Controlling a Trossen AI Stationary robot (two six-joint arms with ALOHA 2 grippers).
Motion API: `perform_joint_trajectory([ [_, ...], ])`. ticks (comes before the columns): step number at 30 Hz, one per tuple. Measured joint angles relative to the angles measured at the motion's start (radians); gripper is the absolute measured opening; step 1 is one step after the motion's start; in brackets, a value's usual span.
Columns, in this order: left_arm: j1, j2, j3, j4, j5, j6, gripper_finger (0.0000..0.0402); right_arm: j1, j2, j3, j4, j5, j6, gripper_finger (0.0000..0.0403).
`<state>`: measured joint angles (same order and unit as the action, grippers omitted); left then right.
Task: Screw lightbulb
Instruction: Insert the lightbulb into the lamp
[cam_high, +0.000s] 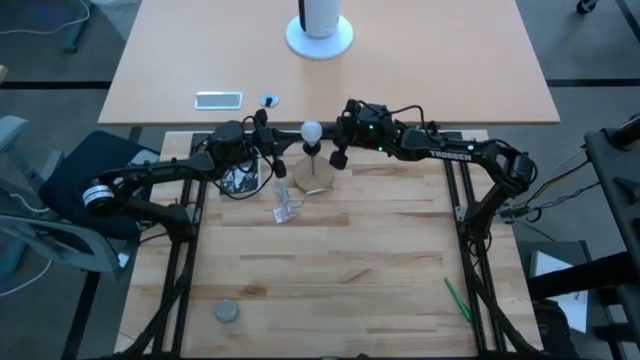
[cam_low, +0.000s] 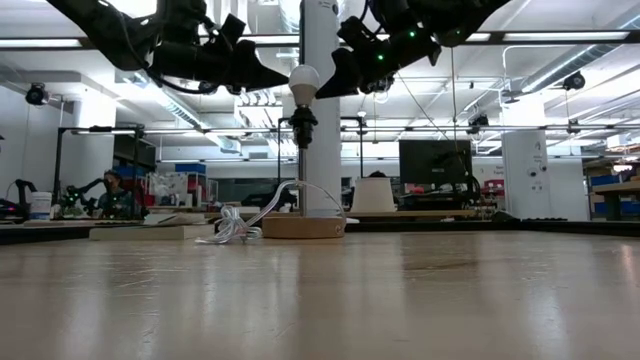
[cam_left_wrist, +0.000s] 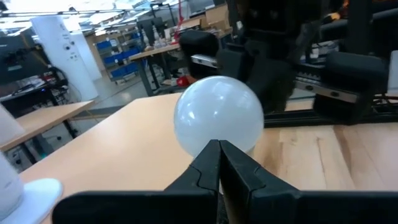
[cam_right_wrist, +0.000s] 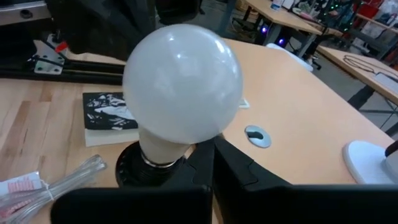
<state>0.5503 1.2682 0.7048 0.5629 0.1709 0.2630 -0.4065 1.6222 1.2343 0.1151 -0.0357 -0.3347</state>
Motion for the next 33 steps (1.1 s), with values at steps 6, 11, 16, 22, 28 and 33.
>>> perform_joint_trajectory([
  [6, 0.003, 0.0, 0.0, -0.013, -0.048, 0.0, 0.0, 0.008, -0.01, -0.001, -0.013, -0.003, -0.006, 0.0],
  [11, 0.002, -0.003, 0.0, -0.016, -0.034, -0.002, 0.0, 0.009, -0.028, -0.001, -0.025, 0.013, -0.002, 0.0],
  [16, 0.001, -0.026, 0.0, -0.032, -0.03, -0.011, 0.0, 0.009, -0.032, -0.001, -0.034, 0.029, 0.0, 0.0],
  [22, 0.001, -0.056, 0.0, -0.063, -0.03, -0.014, 0.0, 0.009, -0.032, -0.001, -0.037, 0.033, 0.0, 0.0],
  [28, 0.0, -0.091, 0.0, -0.111, -0.029, -0.015, 0.0, 0.008, -0.032, -0.001, -0.045, 0.108, -0.003, 0.0],
  [33, -0.001, -0.116, 0.0, -0.201, 0.097, -0.015, 0.0, 0.005, -0.032, -0.001, -0.024, 0.114, -0.012, 0.0],
])
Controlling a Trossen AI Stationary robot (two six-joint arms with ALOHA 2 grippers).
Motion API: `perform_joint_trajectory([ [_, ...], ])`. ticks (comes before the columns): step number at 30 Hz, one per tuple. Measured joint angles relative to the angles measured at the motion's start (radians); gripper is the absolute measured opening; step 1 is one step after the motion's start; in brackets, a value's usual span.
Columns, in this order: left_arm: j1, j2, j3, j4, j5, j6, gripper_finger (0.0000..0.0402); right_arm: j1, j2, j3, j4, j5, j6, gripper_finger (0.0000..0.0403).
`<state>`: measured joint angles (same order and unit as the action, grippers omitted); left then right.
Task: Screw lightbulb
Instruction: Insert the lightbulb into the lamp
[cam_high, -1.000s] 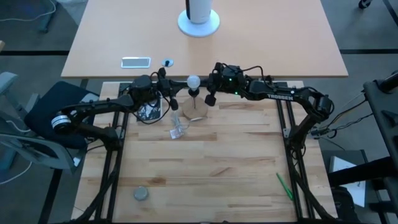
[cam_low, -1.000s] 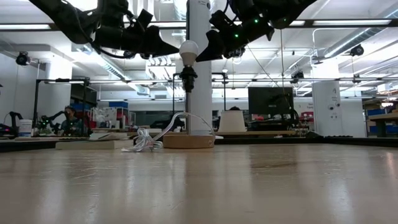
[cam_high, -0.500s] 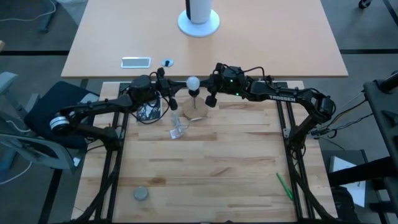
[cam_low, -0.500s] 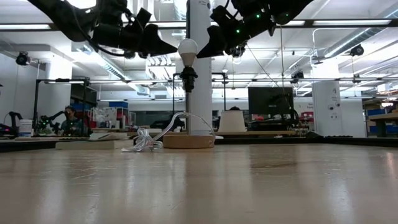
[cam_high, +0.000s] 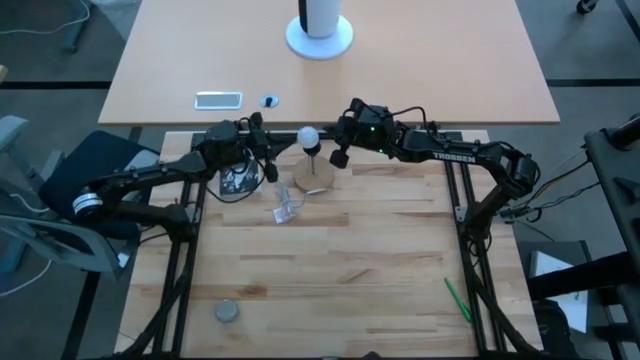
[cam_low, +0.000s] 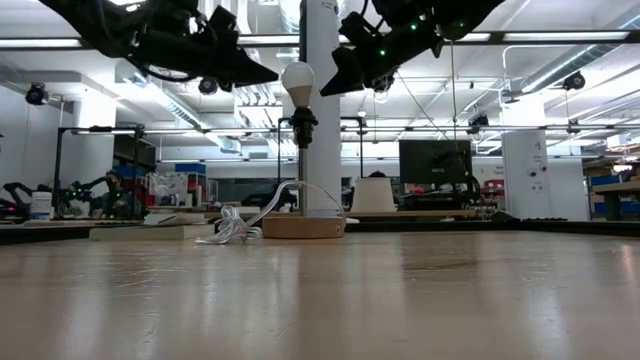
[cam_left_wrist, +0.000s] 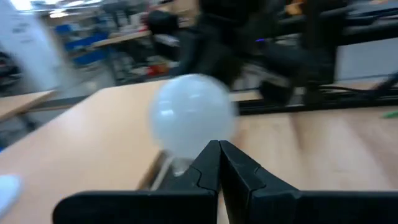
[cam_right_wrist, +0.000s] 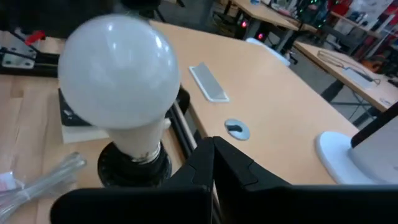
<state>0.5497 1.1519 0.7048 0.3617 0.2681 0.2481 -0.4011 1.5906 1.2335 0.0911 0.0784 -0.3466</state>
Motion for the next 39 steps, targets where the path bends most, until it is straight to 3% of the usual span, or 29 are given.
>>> perform_joint_trajectory([
  [4, -0.001, 0.012, 0.0, 0.016, 0.046, 0.0, 0.0, 0.0, 0.0, 0.0, 0.027, -0.017, -0.005, 0.0],
  [9, -0.001, 0.045, 0.0, 0.082, 0.03, 0.0, 0.0, 0.0, 0.0, 0.0, 0.048, -0.128, -0.005, 0.0],
  [18, -0.001, 0.067, 0.0, 0.157, -0.069, 0.004, 0.0, 0.0, 0.0, 0.0, 0.038, -0.127, -0.002, 0.0],
  [39, 0.002, 0.068, 0.0, 0.149, -0.094, 0.027, 0.0, 0.001, 0.0, 0.0, 0.009, -0.138, 0.025, 0.0],
])
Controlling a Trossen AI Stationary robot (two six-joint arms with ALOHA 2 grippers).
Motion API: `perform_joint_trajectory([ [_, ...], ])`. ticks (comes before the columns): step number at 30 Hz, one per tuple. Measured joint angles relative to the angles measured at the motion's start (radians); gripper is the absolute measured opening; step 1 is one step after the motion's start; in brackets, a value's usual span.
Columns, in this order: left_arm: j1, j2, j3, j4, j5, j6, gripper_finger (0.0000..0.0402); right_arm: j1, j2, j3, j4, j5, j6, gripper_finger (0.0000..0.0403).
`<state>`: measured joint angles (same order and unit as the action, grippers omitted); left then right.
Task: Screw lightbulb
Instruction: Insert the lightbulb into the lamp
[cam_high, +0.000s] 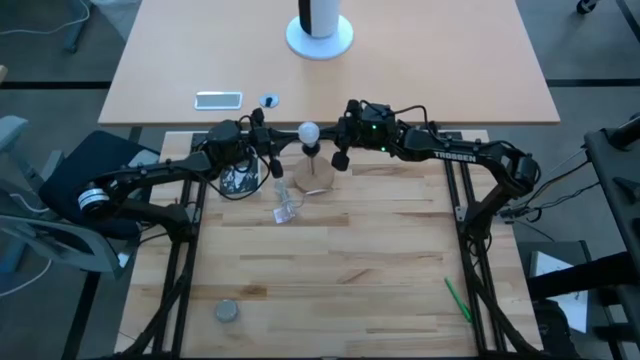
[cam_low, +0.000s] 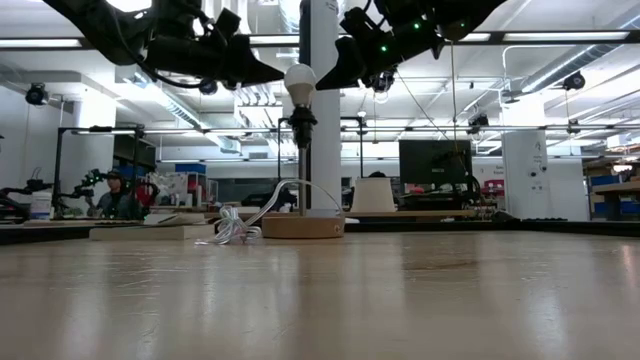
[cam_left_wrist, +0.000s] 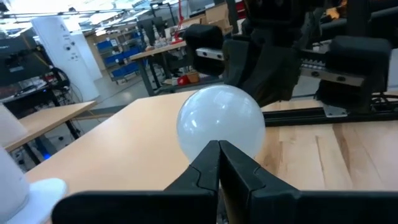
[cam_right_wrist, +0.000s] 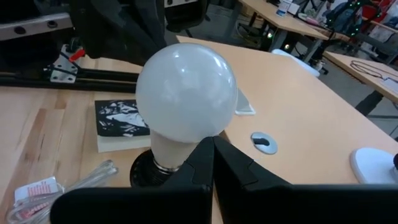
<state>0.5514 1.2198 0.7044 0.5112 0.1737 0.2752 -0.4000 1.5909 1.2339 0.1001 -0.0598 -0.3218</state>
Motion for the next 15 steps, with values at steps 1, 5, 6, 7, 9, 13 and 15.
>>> perform_joint_trajectory([
  [1, 0.0, 0.0, 0.0, -0.003, -0.007, 0.0, 0.0, 0.0, 0.0, 0.0, 0.0, -0.001, 0.0, 0.0],
  [5, 0.0, 0.0, 0.0, -0.006, -0.012, 0.0, 0.0, 0.001, 0.0, 0.0, 0.0, -0.001, 0.0, 0.0],
  [6, 0.0, 0.0, 0.0, -0.006, -0.012, 0.0, 0.0, 0.001, 0.001, 0.0, 0.0, -0.001, 0.0, 0.0],
  [7, 0.001, 0.0, 0.0, -0.006, -0.012, 0.0, 0.0, 0.001, 0.001, 0.0, -0.001, -0.001, 0.0, 0.0],
  [9, 0.001, 0.0, 0.0, -0.006, -0.012, 0.004, 0.0, 0.001, 0.001, 0.0, -0.008, -0.003, 0.0, 0.0],
  [13, 0.002, 0.0, 0.0, -0.007, -0.011, 0.008, 0.0, 0.002, 0.002, 0.0, -0.022, -0.008, 0.001, 0.0],
  [15, 0.003, 0.0, 0.0, -0.008, -0.011, 0.009, 0.0, 0.003, 0.002, 0.0, -0.023, -0.009, 0.005, 0.0],
])
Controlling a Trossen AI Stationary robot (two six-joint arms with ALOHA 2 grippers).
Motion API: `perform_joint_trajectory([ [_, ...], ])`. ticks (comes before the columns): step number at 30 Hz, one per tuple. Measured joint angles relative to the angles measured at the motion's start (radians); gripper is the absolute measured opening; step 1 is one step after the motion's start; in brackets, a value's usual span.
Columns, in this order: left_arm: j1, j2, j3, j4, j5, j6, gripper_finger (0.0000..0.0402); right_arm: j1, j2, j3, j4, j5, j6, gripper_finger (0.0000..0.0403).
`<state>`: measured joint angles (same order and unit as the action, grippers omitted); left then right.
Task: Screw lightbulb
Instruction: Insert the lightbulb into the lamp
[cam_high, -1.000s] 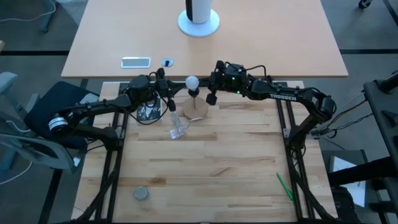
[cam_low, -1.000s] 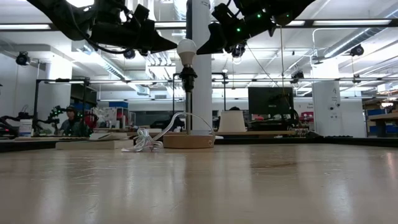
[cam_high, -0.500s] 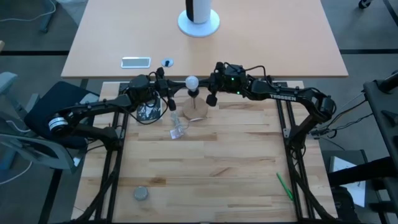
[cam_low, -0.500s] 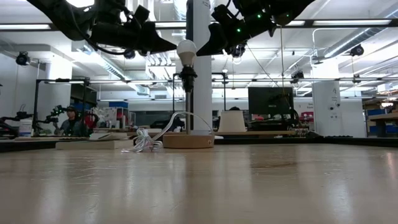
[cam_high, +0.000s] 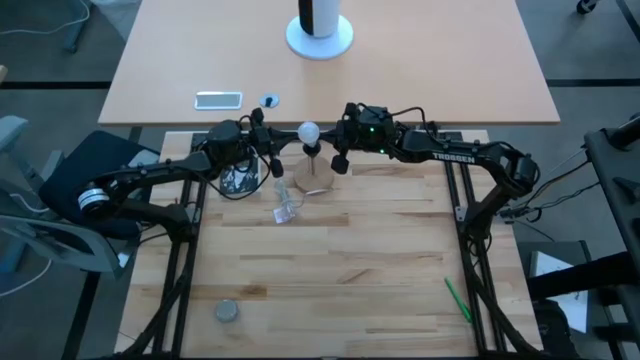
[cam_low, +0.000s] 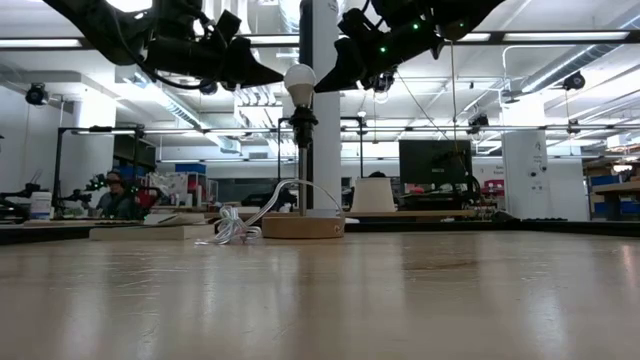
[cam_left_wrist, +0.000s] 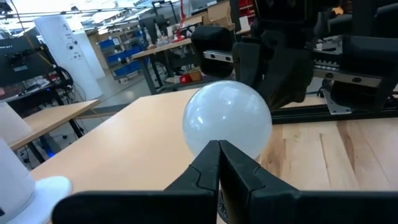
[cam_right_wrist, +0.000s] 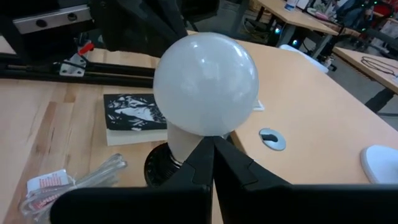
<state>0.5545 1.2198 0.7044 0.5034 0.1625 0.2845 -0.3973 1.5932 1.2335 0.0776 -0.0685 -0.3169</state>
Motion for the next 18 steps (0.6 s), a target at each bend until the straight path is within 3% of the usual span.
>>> perform_joint_trajectory([
  [9, -0.001, -0.029, 0.0, 0.0, 0.003, -0.013, 0.0, -0.001, 0.0, 0.0, 0.0, 0.036, -0.003, 0.0],
  [13, -0.001, -0.051, 0.0, -0.053, 0.003, -0.025, 0.0, -0.004, 0.0, 0.0, -0.006, 0.111, -0.032, 0.0],
  [18, -0.001, -0.061, 0.0, -0.114, 0.004, -0.04, 0.0, -0.015, 0.0, 0.0, 0.017, 0.116, -0.049, 0.0],
])
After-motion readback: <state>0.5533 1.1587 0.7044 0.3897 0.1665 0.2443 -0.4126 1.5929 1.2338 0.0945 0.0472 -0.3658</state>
